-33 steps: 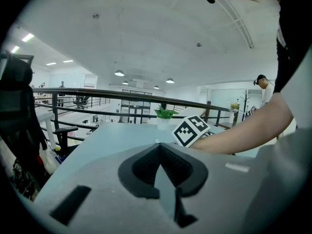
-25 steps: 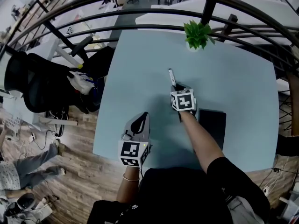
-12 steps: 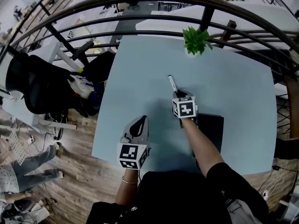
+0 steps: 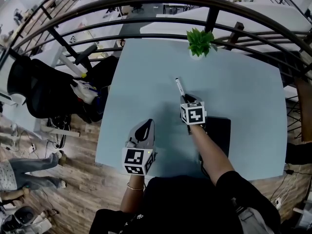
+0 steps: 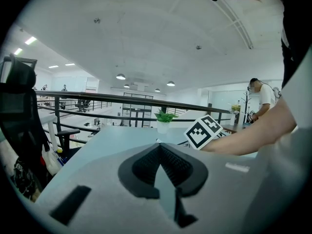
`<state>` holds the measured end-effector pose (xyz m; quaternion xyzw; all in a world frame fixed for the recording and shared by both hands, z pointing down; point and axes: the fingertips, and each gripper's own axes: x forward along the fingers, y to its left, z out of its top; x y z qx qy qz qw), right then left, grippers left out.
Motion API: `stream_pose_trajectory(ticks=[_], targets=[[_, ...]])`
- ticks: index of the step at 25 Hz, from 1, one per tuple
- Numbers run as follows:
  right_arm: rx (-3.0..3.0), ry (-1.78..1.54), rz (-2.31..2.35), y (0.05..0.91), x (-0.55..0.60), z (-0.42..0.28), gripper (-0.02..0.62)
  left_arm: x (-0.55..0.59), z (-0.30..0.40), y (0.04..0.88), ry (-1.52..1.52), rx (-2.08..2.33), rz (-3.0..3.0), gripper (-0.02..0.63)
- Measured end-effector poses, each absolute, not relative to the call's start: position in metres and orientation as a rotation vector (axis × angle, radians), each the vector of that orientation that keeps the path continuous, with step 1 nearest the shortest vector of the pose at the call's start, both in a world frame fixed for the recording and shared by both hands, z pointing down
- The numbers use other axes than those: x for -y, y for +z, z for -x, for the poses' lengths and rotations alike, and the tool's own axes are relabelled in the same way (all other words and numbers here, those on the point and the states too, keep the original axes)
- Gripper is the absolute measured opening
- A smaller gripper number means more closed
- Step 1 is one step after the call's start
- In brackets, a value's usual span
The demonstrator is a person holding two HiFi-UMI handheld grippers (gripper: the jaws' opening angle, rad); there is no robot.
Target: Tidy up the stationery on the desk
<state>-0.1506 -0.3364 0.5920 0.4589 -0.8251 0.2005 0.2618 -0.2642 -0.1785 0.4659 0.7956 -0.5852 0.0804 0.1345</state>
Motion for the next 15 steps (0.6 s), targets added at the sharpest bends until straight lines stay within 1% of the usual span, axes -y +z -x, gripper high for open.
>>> stream_pose_trajectory(ticks=[15], targets=[[2.266,0.524,-1.286,0.569,0.304,0.132,0.066,0.157,0.250,0.449,0.213,1.701,-2.355,-0.008]])
